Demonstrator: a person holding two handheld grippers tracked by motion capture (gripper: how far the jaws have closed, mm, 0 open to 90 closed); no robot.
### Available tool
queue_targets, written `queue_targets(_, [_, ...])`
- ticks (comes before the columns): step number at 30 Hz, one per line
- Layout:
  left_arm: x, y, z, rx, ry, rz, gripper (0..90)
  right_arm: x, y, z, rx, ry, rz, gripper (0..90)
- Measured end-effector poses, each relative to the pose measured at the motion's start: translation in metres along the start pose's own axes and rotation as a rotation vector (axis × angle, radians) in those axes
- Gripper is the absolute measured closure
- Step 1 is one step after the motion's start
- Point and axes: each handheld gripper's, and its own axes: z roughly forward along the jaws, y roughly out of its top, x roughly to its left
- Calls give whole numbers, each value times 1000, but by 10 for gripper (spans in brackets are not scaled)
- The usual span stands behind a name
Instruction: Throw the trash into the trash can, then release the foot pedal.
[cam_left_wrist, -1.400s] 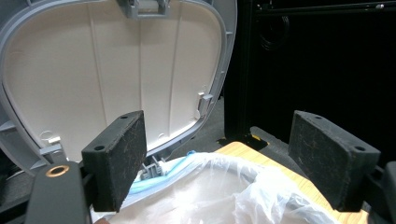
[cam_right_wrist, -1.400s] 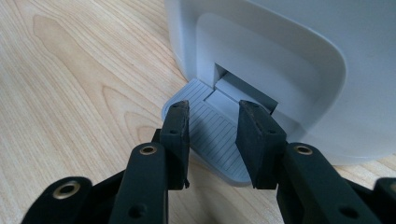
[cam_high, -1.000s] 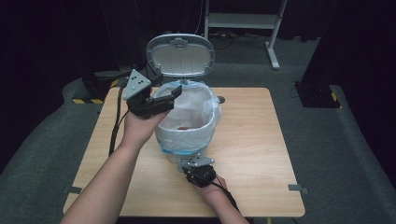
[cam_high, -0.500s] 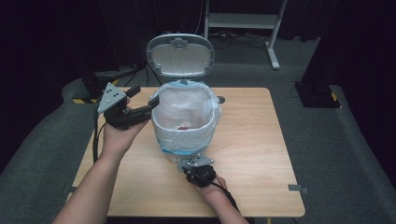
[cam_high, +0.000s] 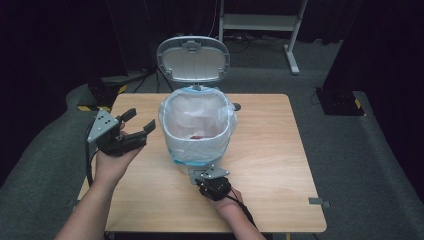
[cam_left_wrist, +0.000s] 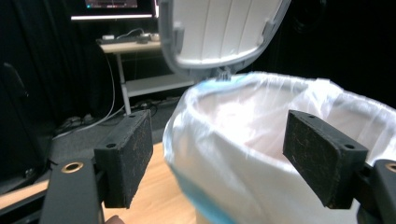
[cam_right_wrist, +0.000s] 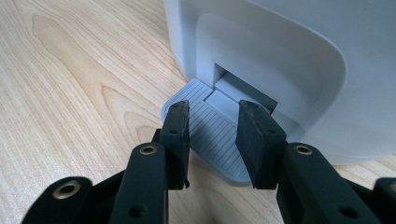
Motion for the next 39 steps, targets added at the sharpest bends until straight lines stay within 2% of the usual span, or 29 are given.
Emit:
queue_targets(3, [4, -14, -4, 19, 14, -5, 245, 0, 0, 0, 0, 0, -1, 644])
queue_targets(4, [7, -24, -6, 41, 14, -22, 245, 0, 0, 0, 0, 0, 0, 644])
queue_targets(5, [7, -24, -6, 41, 14, -22, 244, 0, 0, 0, 0, 0, 0, 644])
queue_targets(10, [11, -50, -11, 97, 15, -41, 237, 0, 0, 0, -1, -1, 0, 644])
queue_targets(12, [14, -67, -12, 130, 14, -63, 236, 0, 0, 0, -1, -1, 0, 644])
queue_targets(13, [14, -67, -12, 130, 14, -63, 235, 0, 0, 0, -1, -1, 0, 644])
queue_targets(18, [17, -96, -12, 189, 16, -95, 235, 0, 0, 0, -1, -1, 1, 644])
queue_targets(19, [17, -96, -12, 189, 16, -95, 235, 0, 0, 0, -1, -1, 1, 644])
queue_targets(25, [14, -122, -9, 253, 11, -104, 235, 0, 0, 0, -1, -1, 1, 644])
queue_targets(29, [9, -144, -7, 318, 22, -96, 235, 0, 0, 0, 0, 0, 1, 645])
queue_targets(33, [6, -168, -3, 419, 30, -90, 216, 0, 0, 0, -1, -1, 2, 645])
queue_targets(37, [2, -184, 0, 495, 57, -42, 204, 0, 0, 0, -1, -1, 3, 645])
queue_targets(39, [-1, -192, 1, 522, 54, -23, 203, 0, 0, 0, -1, -1, 3, 645])
